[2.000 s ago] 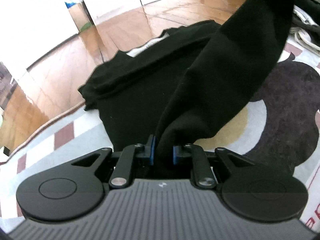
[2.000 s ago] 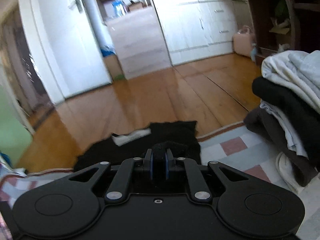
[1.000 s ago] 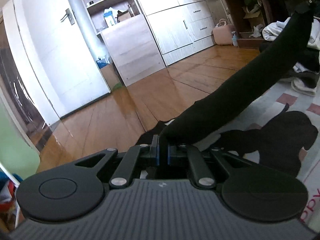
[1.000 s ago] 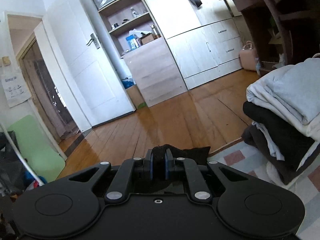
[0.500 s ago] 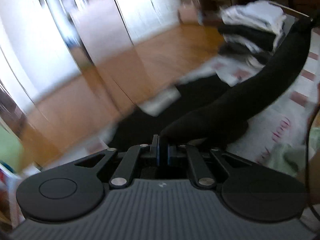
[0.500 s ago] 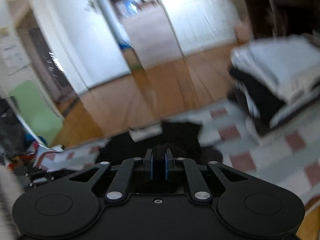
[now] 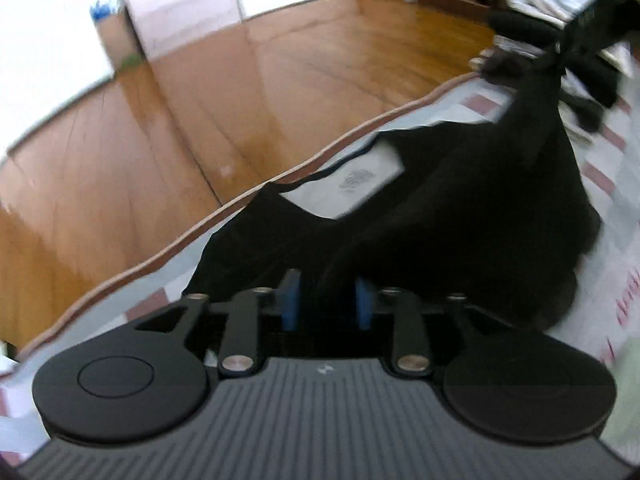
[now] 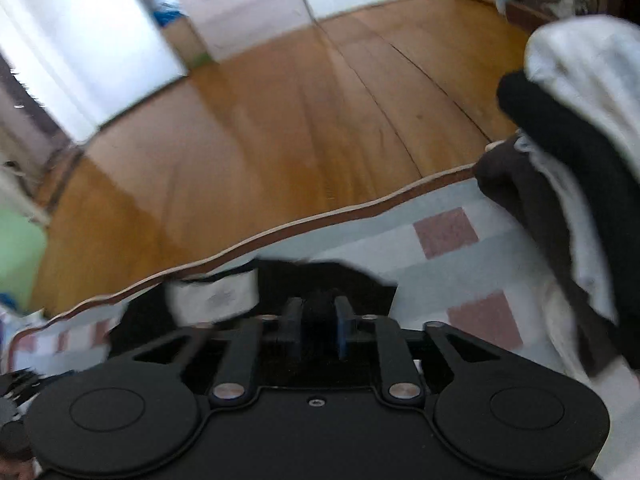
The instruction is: Fold clothes
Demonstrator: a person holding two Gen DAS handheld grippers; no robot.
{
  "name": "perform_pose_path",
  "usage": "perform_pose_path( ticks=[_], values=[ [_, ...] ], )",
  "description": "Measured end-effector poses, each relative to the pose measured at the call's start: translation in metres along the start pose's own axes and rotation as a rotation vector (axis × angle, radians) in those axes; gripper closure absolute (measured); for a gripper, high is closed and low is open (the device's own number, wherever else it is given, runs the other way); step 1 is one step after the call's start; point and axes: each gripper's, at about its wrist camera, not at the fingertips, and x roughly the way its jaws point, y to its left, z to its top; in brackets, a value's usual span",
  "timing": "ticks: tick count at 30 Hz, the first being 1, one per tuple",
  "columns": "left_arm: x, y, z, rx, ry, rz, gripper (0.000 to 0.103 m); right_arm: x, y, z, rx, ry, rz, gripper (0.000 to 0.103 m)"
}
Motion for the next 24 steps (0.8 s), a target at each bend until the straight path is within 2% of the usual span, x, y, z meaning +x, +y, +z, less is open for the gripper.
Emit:
perform_pose_path(
  ticks=[2, 4, 5, 6, 8, 10, 11, 12, 15, 20, 23, 24],
  values=[
    [0.029, 0.024, -0.005, -0.107, -0.024, 0.103, 0.033, 0.038, -0.013, 0.007, 0.017, -0.041, -0.077, 0.064],
    [0.039, 0.054, -0.02, -0.201, -0.062, 0.188, 0.032, 0.06, -0.031, 0.004, 0.079, -0.067, -0.098, 0.064],
    [0.039, 0.069, -0.029, -0.239, -0.094, 0.184, 0.032, 0.063, -0.038, -0.002, 0.111, -0.073, -0.082, 0.064],
    [0.035, 0.087, -0.039, -0.291, -0.128, 0.15, 0.032, 0.063, -0.044, -0.01, 0.132, -0.073, -0.05, 0.064],
    [0.027, 0.117, -0.052, -0.415, -0.146, 0.013, 0.035, 0.057, -0.047, -0.025, 0.112, -0.064, -0.005, 0.064],
    [0.021, 0.134, -0.057, -0.48, -0.199, -0.141, 0.035, 0.048, -0.049, -0.041, 0.1, -0.062, 0.031, 0.064],
    [0.021, 0.135, -0.057, -0.473, -0.208, -0.191, 0.035, 0.042, -0.051, -0.049, 0.097, -0.063, 0.046, 0.064],
    [0.022, 0.134, -0.057, -0.453, -0.209, -0.23, 0.035, 0.037, -0.052, -0.057, 0.096, -0.063, 0.062, 0.063],
    [0.028, 0.105, -0.052, -0.259, -0.166, -0.279, 0.032, 0.032, -0.052, -0.074, 0.11, -0.041, 0.117, 0.063],
    [0.036, 0.037, -0.053, 0.14, -0.122, -0.146, 0.025, 0.039, -0.043, -0.086, 0.04, 0.023, 0.096, 0.063],
    [0.047, 0.016, -0.057, 0.262, -0.104, -0.154, 0.025, 0.047, -0.042, -0.089, 0.026, 0.039, 0.096, 0.063],
    [0.052, 0.009, -0.059, 0.293, -0.108, -0.133, 0.024, 0.05, -0.043, -0.089, 0.035, 0.037, 0.103, 0.063]
  ],
)
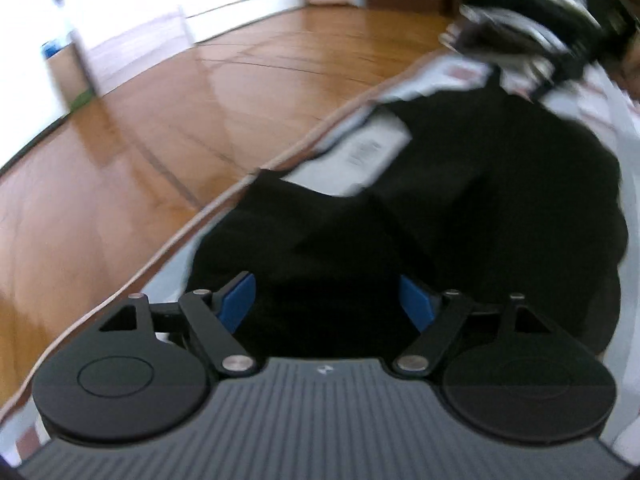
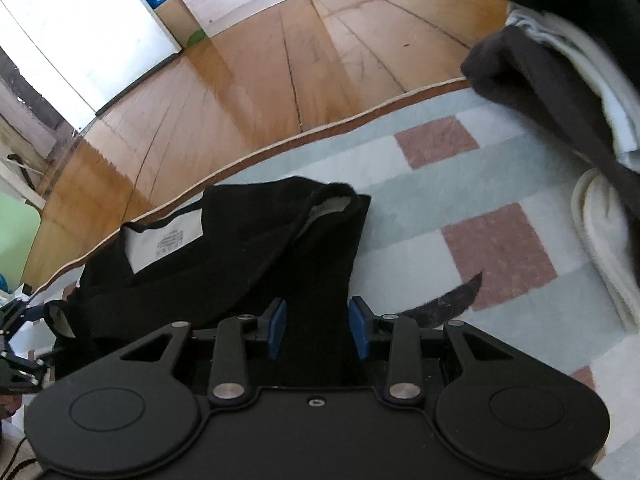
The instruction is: Fold clothes
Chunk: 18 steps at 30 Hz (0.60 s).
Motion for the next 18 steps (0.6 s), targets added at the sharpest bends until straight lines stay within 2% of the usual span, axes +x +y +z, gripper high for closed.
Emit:
perform_pose_path(
  ticks=[3, 5, 9, 10, 11, 13, 15, 18],
  values=[
    [0.016, -0.017, 0.001, 0.05, 0.0, 0.063, 0.025, 0.006, -0.006, -0.003, 0.058, -0.027, 0.03, 0.062],
    [0.018, -0.014, 0.004, -0.004, -0.028, 0.048, 0.025, 0.011, -0.012, -0.006, 0.112, -0.063, 0.042, 0.062],
    [0.022, -0.002, 0.005, -0.123, -0.061, 0.009, 0.027, 0.029, -0.013, -0.01, 0.095, -0.123, -0.026, 0.062],
    [0.024, 0.003, 0.003, -0.152, -0.056, 0.018, 0.042, 0.032, -0.012, -0.011, 0.075, -0.147, -0.037, 0.062],
    [0.025, 0.01, 0.001, -0.196, -0.047, 0.017, 0.067, 0.035, -0.01, -0.011, 0.054, -0.172, -0.047, 0.062],
    [0.027, 0.026, -0.001, -0.295, -0.026, 0.003, 0.084, 0.036, -0.007, -0.006, 0.013, -0.212, -0.062, 0.062],
    [0.019, 0.035, 0.001, -0.343, -0.066, 0.017, 0.089, 0.039, -0.006, 0.001, -0.02, -0.233, -0.072, 0.062],
    [0.006, 0.052, 0.008, -0.439, -0.14, 0.022, 0.09, 0.044, -0.004, 0.015, -0.064, -0.243, -0.078, 0.062]
  ],
)
